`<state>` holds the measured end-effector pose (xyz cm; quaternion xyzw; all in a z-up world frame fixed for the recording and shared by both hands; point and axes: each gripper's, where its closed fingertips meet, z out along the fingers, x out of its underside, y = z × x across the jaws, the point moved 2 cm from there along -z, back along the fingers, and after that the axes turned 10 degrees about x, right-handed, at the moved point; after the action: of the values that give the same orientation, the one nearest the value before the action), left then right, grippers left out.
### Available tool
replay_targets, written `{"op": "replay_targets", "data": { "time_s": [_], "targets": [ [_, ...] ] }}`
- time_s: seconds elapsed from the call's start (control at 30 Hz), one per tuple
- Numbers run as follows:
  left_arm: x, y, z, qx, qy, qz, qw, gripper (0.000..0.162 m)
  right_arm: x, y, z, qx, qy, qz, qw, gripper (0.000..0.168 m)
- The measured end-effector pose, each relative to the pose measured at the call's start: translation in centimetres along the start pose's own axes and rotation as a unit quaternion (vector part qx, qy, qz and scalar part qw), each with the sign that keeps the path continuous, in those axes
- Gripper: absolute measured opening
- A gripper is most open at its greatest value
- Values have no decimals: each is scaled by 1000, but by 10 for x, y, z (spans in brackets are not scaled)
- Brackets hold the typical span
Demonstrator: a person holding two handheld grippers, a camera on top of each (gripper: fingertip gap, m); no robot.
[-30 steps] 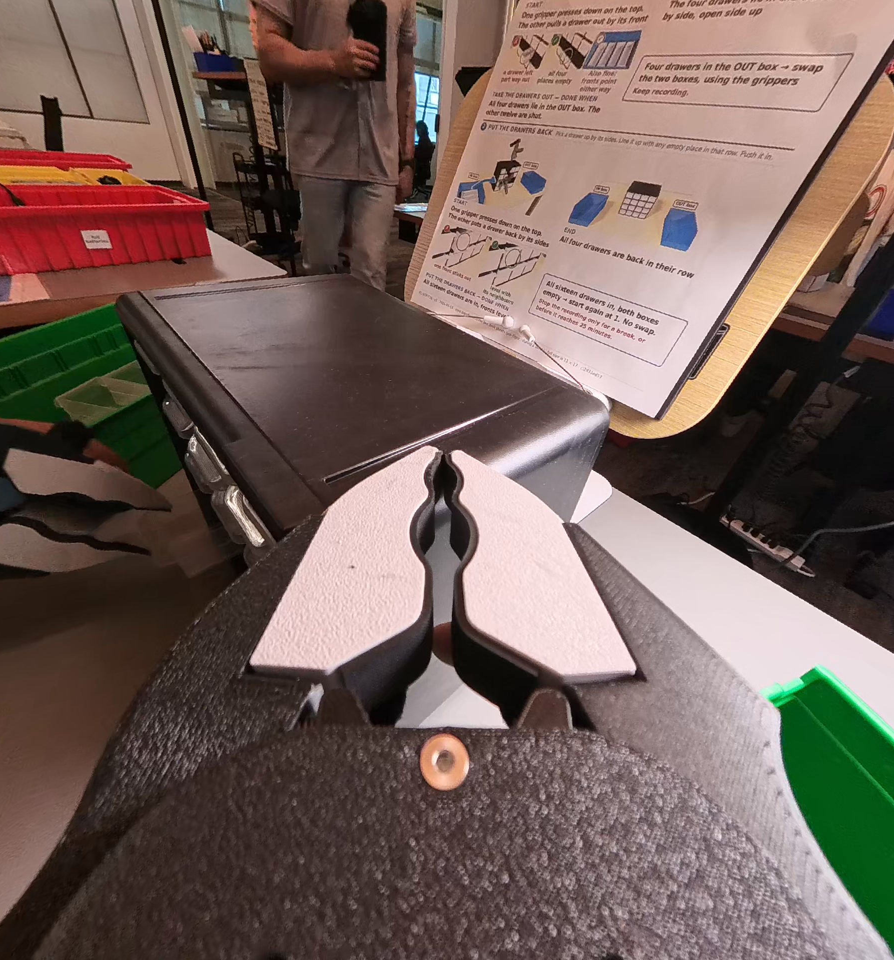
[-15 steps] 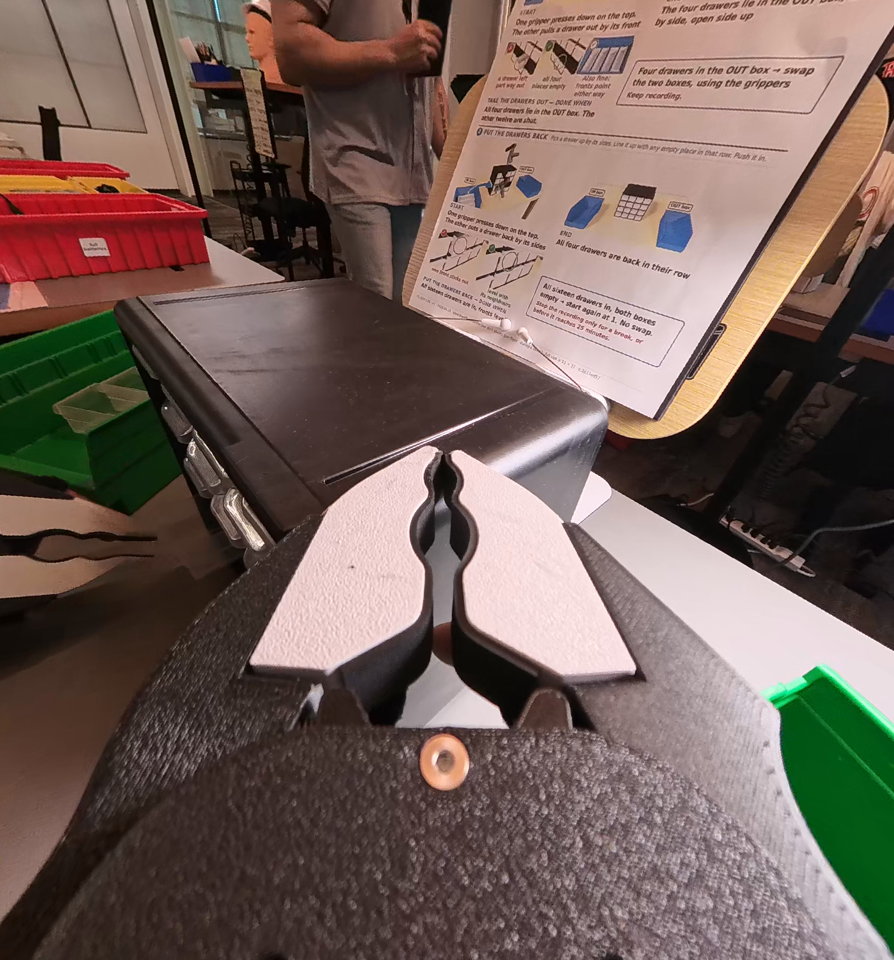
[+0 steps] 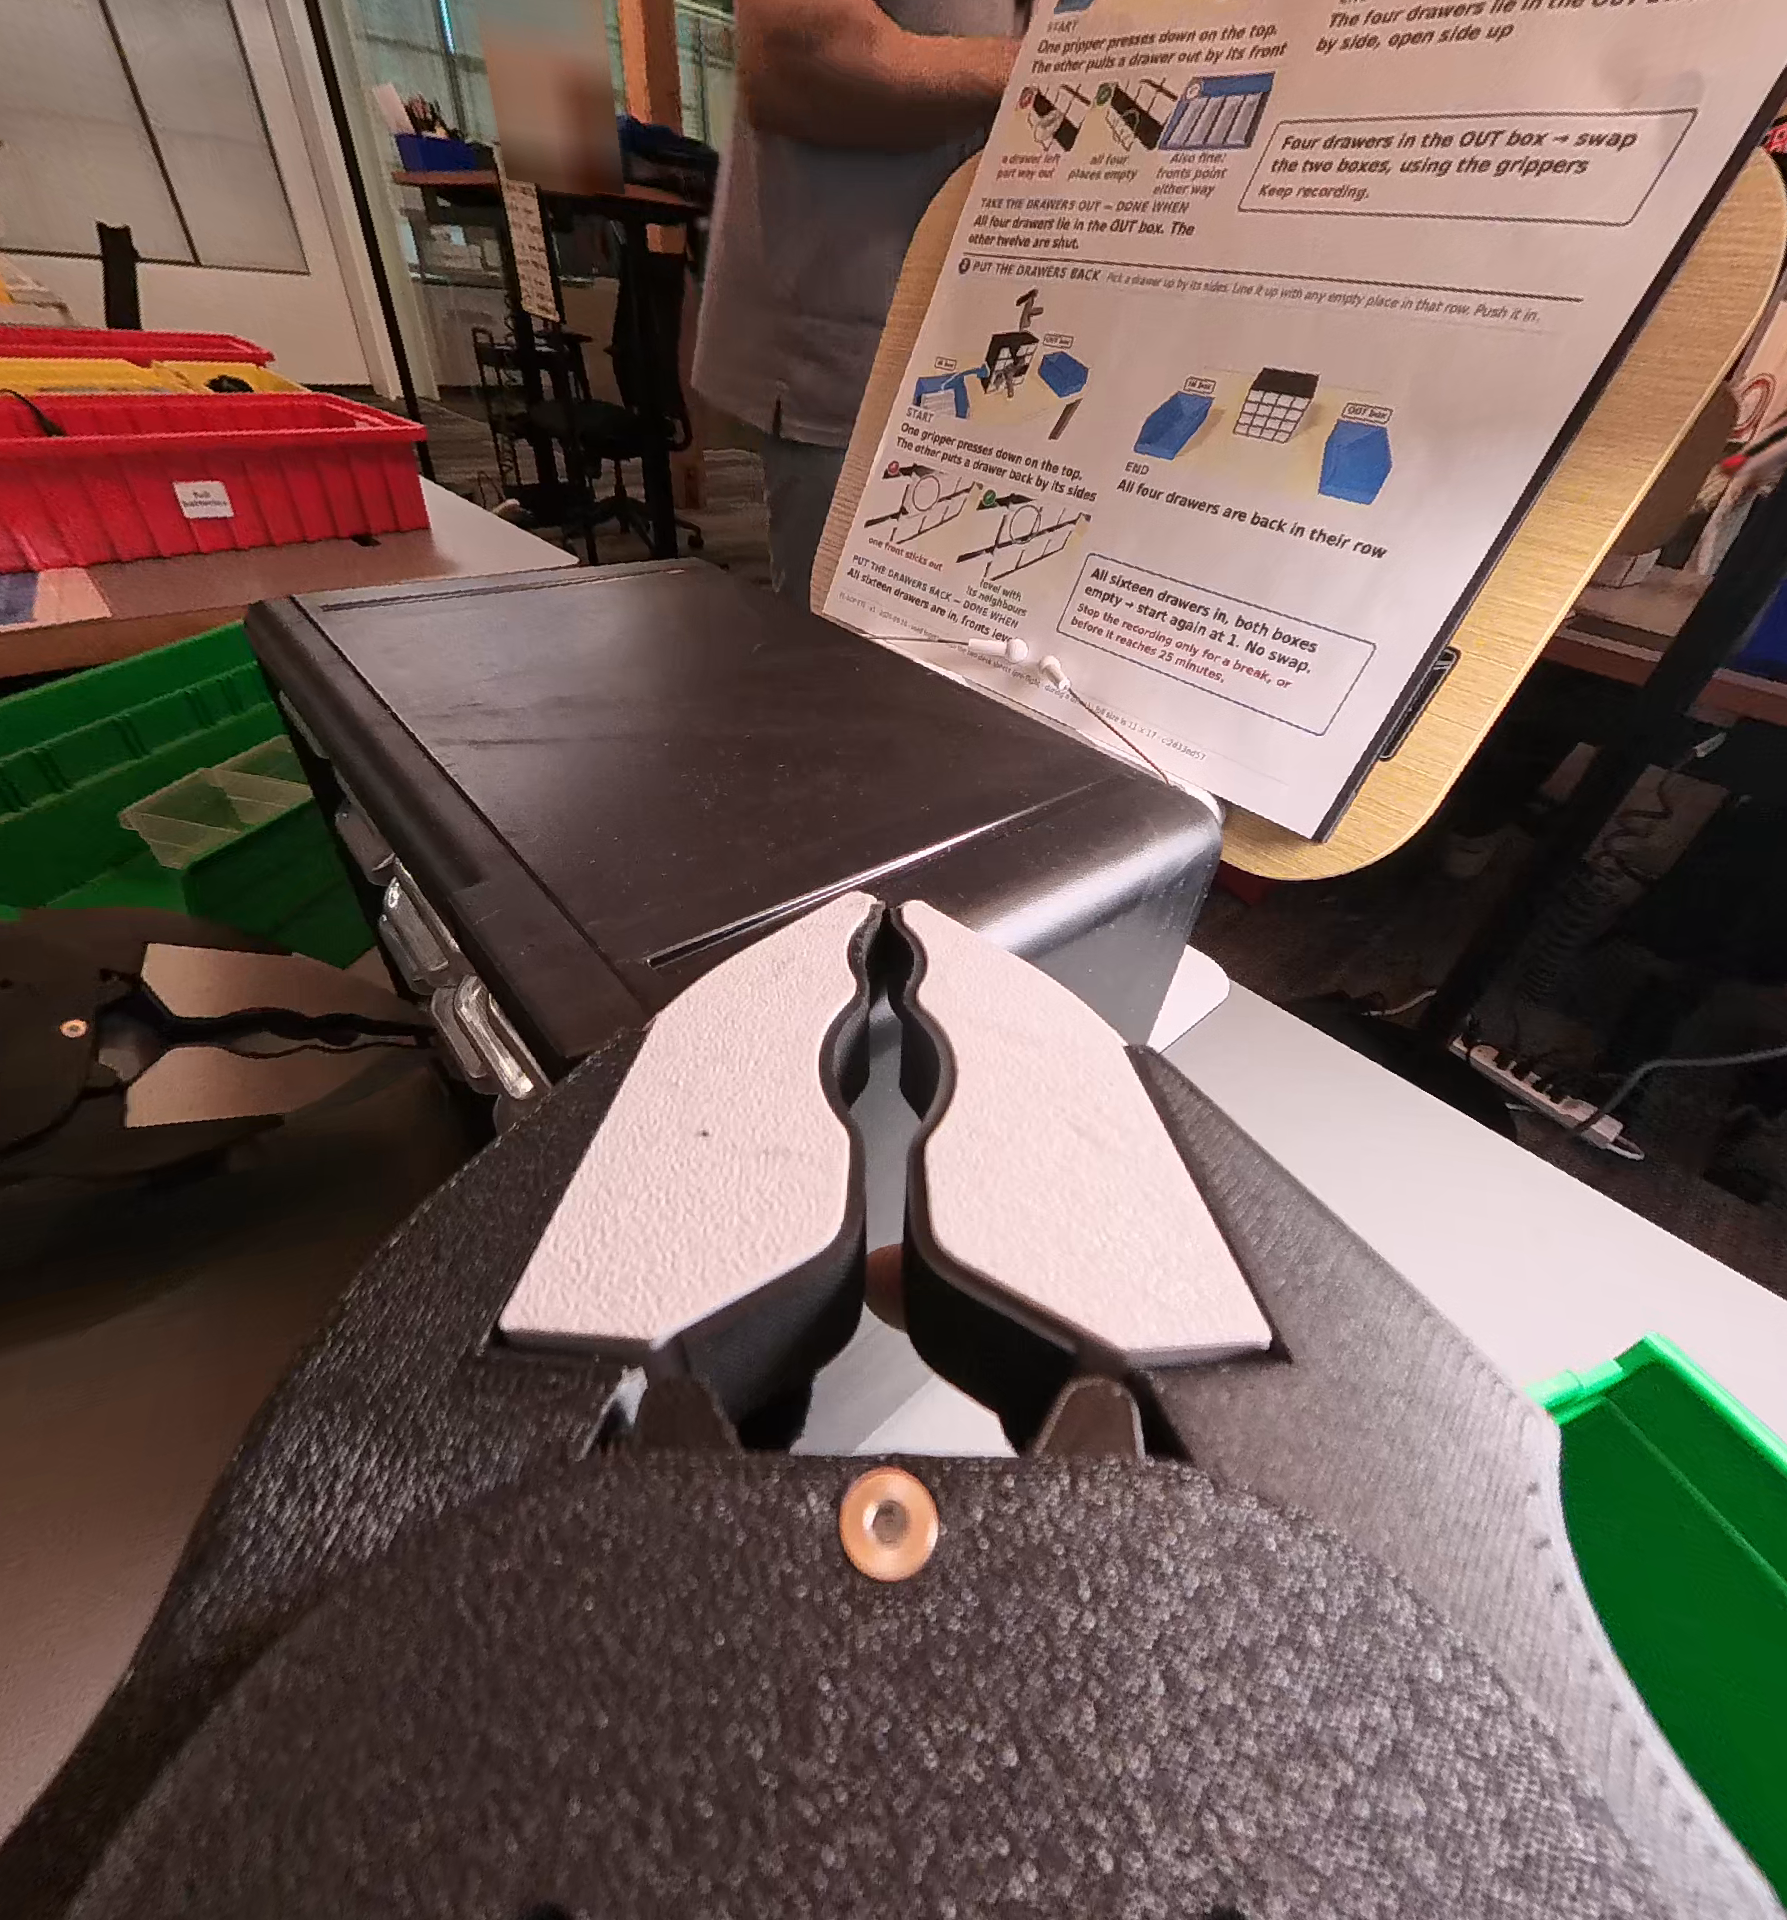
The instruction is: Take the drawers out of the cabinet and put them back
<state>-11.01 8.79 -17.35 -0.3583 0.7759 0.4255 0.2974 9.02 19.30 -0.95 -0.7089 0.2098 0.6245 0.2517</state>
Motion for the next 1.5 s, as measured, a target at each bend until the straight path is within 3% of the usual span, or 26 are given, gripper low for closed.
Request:
{"op": "replay_targets", "data": {
  "time_s": [0.2, 0.33, 0.47, 0.63, 0.8, 0.97, 1.2, 1.5],
  "targets": [
    [-27, 1, -43, 88, -55, -28, 994, 13, 0, 0, 0, -2, -2, 4, 1000, 0],
    [-34, 49, -81, 78, -71, -9, 994, 14, 0, 0, 0, -3, -4, 9, 1000, 0],
    [-12, 107, -106, 73, -18, 20, 997, 16, 0, 0, 0, -2, -5, 10, 1000, 0],
    [52, 155, -121, 104, 118, 125, 980, 18, 0, 0, 0, -4, -8, 17, 1000, 0],
    [117, 163, -134, 196, 249, 198, 928, 19, 0, 0, 1, -8, -14, 27, 1000, 0],
    [154, 167, -146, 255, 338, 231, 876, 23, 0, 0, 1, -11, -17, 32, 999, 0],
    [169, 166, -150, 306, 386, 286, 822, 23, 1, 0, 2, -15, -24, 38, 999, 0],
    [192, 185, -144, 327, 509, 420, 677, 30, 1, 0, 2, -15, -33, 39, 999, 0]
  ]
}}
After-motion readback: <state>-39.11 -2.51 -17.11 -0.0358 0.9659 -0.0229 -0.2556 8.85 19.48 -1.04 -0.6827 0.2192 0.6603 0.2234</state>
